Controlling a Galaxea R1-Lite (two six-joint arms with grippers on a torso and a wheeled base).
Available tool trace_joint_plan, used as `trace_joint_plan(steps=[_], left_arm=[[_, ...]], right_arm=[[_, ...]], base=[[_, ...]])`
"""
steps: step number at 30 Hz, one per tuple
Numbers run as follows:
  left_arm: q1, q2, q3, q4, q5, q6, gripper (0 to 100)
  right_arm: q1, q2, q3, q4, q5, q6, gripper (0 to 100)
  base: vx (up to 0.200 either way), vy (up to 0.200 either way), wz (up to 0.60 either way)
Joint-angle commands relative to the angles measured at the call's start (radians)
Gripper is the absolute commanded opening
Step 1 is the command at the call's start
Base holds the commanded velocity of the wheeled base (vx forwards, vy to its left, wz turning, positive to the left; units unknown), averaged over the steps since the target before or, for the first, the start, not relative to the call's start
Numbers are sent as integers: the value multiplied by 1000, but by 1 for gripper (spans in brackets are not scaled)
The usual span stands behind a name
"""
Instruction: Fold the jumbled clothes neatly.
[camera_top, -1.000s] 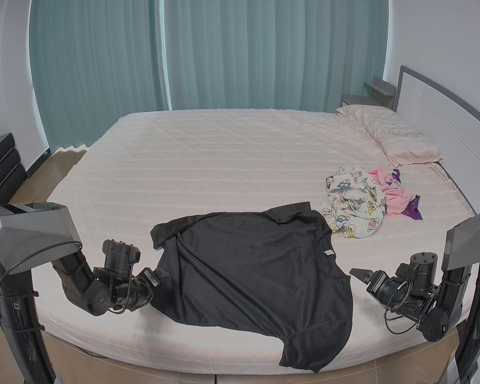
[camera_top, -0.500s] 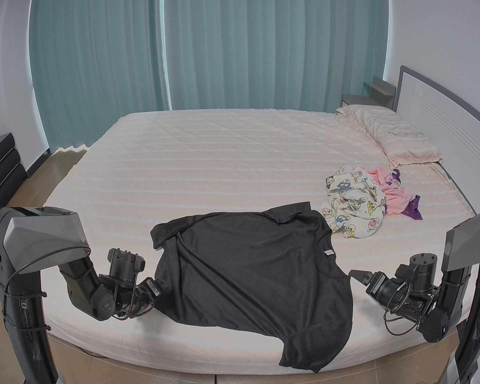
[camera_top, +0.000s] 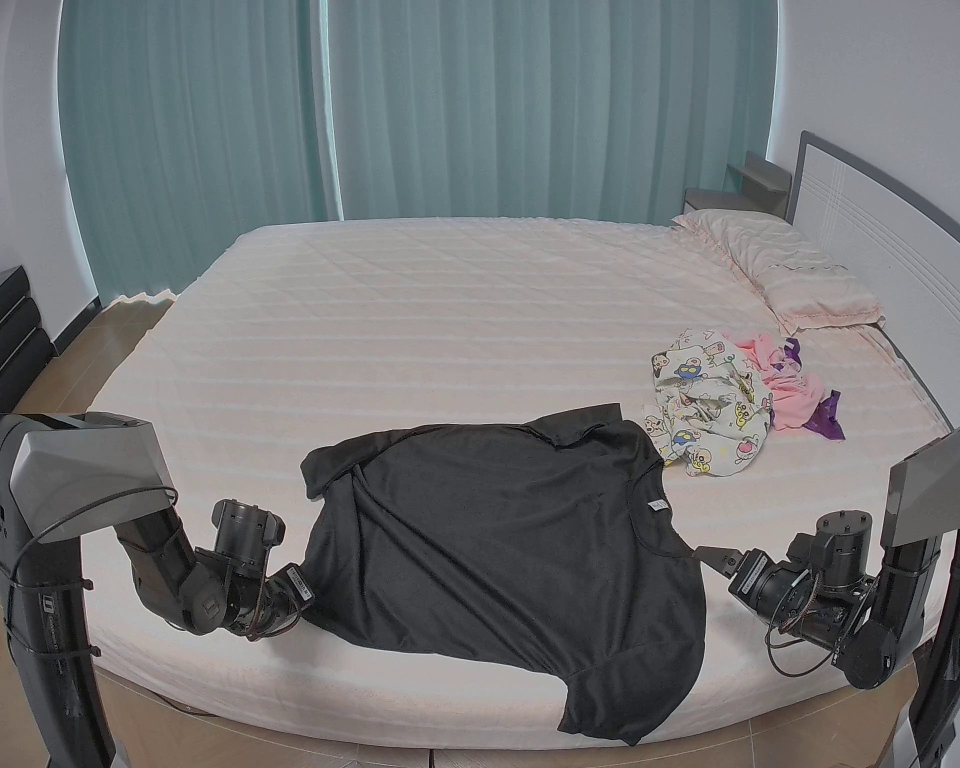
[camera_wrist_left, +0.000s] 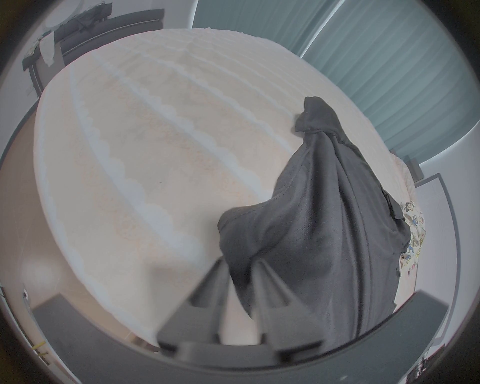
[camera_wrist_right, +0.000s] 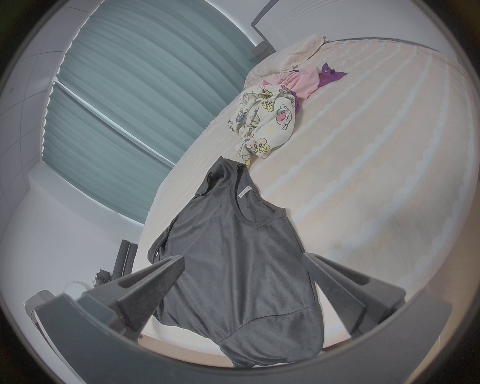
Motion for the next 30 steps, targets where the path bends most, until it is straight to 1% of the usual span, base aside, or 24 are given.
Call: trace_joint_plan(steps=[1, 6, 10, 15, 23, 24, 30], left_arm=[[31, -66, 50, 43, 6, 45, 0], [46, -175, 166, 83, 12, 130, 0], [45, -213, 246, 91, 16, 181, 0], [43, -205, 298, 91, 38, 190, 0], [40, -184, 312, 88, 38, 193, 0], [40, -179, 311, 88, 36, 193, 100], [42, -182, 309, 88, 32, 187, 100]], right_arm=[[11, 3, 1, -12, 0, 0, 100], [14, 3, 6, -12, -1, 0, 100], [17, 3, 12, -12, 0, -5, 100], [29, 1, 17, -12, -1, -3, 100], [31, 1, 20, -12, 0, -5, 100], [31, 1, 20, -12, 0, -5, 100], [31, 1, 20, -12, 0, -6, 100]], base=[[0, 0, 0], [0, 0, 0], [0, 0, 0], [0, 0, 0], [0, 0, 0], [0, 0, 0], [0, 0, 0]])
